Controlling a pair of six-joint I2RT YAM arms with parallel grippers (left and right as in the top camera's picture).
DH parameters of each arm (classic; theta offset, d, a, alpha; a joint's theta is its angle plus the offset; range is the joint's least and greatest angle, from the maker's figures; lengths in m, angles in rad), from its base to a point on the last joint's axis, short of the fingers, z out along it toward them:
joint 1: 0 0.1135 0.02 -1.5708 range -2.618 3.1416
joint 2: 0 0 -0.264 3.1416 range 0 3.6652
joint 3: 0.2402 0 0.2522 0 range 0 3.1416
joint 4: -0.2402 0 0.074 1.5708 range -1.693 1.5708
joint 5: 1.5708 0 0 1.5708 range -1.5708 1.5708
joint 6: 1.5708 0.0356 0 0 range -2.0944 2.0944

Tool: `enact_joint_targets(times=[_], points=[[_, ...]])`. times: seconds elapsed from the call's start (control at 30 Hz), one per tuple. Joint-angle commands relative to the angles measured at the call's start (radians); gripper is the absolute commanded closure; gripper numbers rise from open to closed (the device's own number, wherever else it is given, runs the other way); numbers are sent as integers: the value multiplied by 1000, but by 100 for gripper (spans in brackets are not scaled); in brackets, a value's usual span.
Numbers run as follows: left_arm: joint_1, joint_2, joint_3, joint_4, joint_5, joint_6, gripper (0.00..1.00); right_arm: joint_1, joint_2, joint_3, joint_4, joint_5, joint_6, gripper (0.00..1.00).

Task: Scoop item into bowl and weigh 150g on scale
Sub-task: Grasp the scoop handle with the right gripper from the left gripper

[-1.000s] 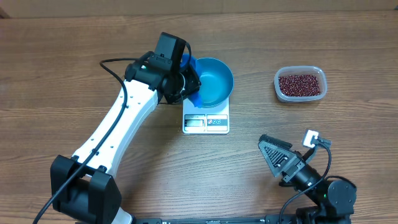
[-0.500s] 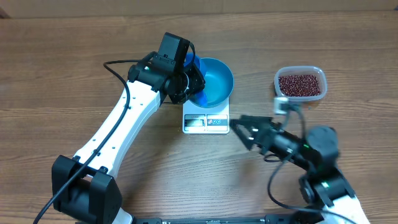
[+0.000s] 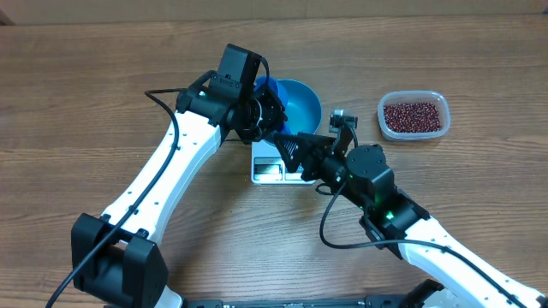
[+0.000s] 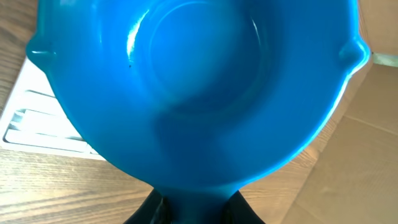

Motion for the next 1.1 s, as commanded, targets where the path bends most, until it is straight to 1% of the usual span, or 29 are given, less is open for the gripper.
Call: enact_joint_targets(times=[0.0, 0.03, 0.1, 0.23, 0.33, 0.57, 1.07], points=[[-5, 5, 27, 8, 32, -39, 86, 6, 53, 40, 11, 65, 7, 28], [-5, 5, 27, 8, 32, -43, 86, 6, 69, 40, 11, 80, 7, 31], [-5, 5, 27, 8, 32, -43, 86, 6, 76, 40, 11, 101, 7, 33], [-5, 5, 27, 8, 32, -47, 85, 6, 77, 41, 19, 117, 8, 44], [-6, 5, 27, 8, 32, -57, 85, 6, 77, 41, 21, 117, 34, 48], [-6, 5, 27, 9, 31, -66, 86, 6, 77, 41, 37, 101, 34, 57], [-6, 5, 27, 11, 32, -80, 86, 23, 105, 42, 86, 98, 43, 56]])
